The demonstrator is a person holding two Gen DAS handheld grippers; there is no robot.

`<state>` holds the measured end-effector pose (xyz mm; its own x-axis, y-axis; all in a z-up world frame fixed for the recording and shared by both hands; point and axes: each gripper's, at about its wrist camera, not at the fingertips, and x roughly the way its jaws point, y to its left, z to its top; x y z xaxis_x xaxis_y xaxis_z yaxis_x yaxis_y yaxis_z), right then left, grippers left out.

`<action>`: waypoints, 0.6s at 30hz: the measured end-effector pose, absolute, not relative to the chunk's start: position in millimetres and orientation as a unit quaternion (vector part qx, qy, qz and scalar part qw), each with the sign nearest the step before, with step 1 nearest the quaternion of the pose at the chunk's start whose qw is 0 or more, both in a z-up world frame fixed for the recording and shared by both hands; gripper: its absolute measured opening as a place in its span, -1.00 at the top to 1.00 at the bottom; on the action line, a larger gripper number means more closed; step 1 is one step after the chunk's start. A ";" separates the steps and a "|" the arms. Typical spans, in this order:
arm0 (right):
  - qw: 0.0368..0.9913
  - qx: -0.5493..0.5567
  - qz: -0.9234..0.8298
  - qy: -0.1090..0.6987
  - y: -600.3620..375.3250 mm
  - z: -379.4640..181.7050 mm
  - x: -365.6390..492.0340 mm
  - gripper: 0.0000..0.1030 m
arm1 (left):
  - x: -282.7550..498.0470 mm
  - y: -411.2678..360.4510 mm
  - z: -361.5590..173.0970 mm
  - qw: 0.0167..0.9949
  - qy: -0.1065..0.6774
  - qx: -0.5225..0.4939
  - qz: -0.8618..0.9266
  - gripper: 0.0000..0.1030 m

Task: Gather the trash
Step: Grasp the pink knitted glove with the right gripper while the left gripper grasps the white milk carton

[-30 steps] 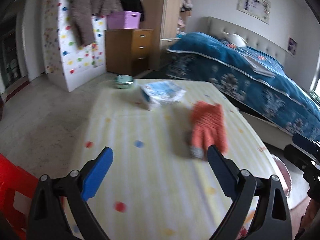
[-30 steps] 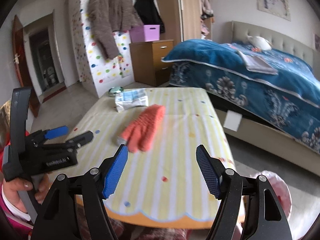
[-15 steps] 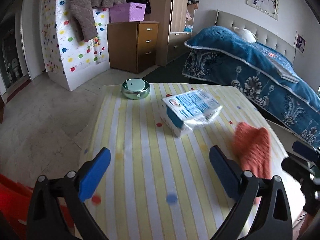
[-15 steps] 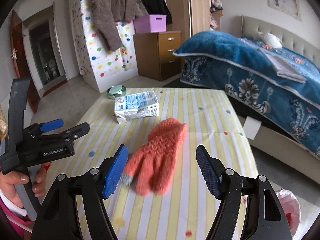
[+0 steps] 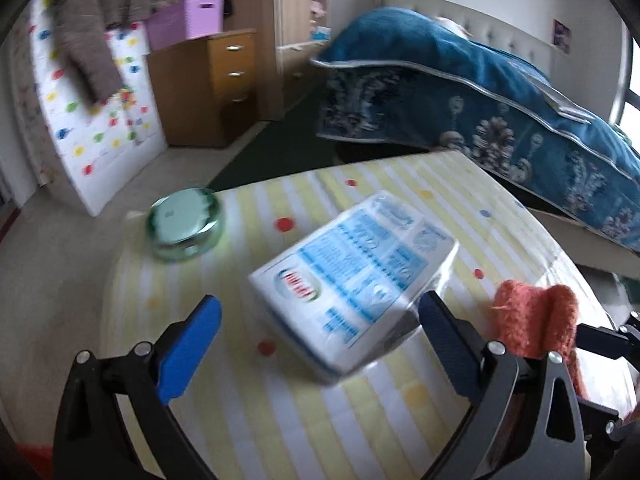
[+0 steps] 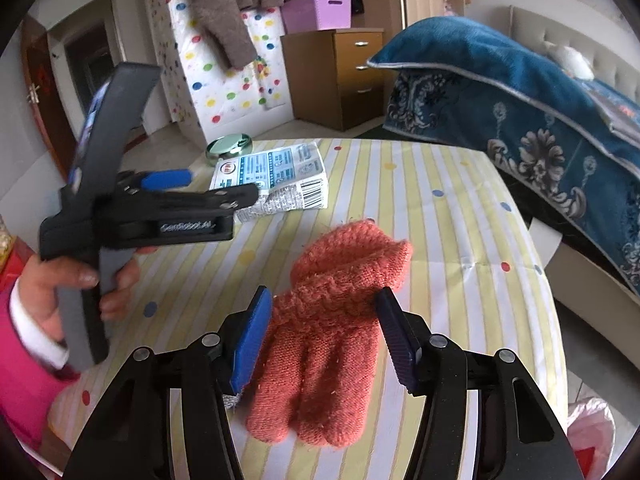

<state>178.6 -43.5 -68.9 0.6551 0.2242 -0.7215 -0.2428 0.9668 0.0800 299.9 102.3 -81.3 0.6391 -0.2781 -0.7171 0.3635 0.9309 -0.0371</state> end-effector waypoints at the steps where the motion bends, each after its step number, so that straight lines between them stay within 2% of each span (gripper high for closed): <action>1: 0.909 -0.011 0.129 0.395 -44.0 -71.8 180.2 -0.09 | 302.2 100.5 -81.5 0.902 0.386 0.054 -0.184 -0.87; 5: 0.909 -0.006 0.134 0.395 -47.8 -73.6 182.9 -0.06 | 293.4 86.0 -82.9 0.893 0.389 0.066 -0.216 -0.84; 7: 0.910 0.002 0.133 0.393 -51.3 -72.7 179.7 -0.03 | 279.5 75.9 -82.8 0.887 0.388 0.074 -0.239 -0.65; 9: 0.912 0.013 0.125 0.390 -56.9 -71.6 174.1 0.08 | 268.3 66.0 -84.4 0.879 0.393 0.085 -0.257 -0.60; 11: 0.914 0.018 0.118 0.388 -58.8 -70.9 170.4 0.13 | 254.5 54.6 -84.6 0.882 0.387 0.111 -0.245 -0.61; 13: 0.914 0.023 0.112 0.389 -61.1 -71.2 166.9 0.13 | 248.7 49.0 -82.3 0.892 0.373 0.128 -0.220 -0.82; 14: 0.913 0.025 0.111 0.391 -62.1 -71.4 166.2 0.13 | 247.7 46.9 -81.3 0.897 0.366 0.136 -0.207 -0.86; 18: 0.907 0.045 0.114 0.402 -67.0 -77.0 172.4 0.14 | 254.3 53.2 -74.7 0.907 0.359 0.119 -0.186 -0.86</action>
<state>172.4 -67.0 -77.0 0.6504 0.2425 -0.7198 -0.1705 0.9701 0.1728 254.3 53.2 -74.7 0.6730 -0.2516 -0.6955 0.4219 0.9030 0.0816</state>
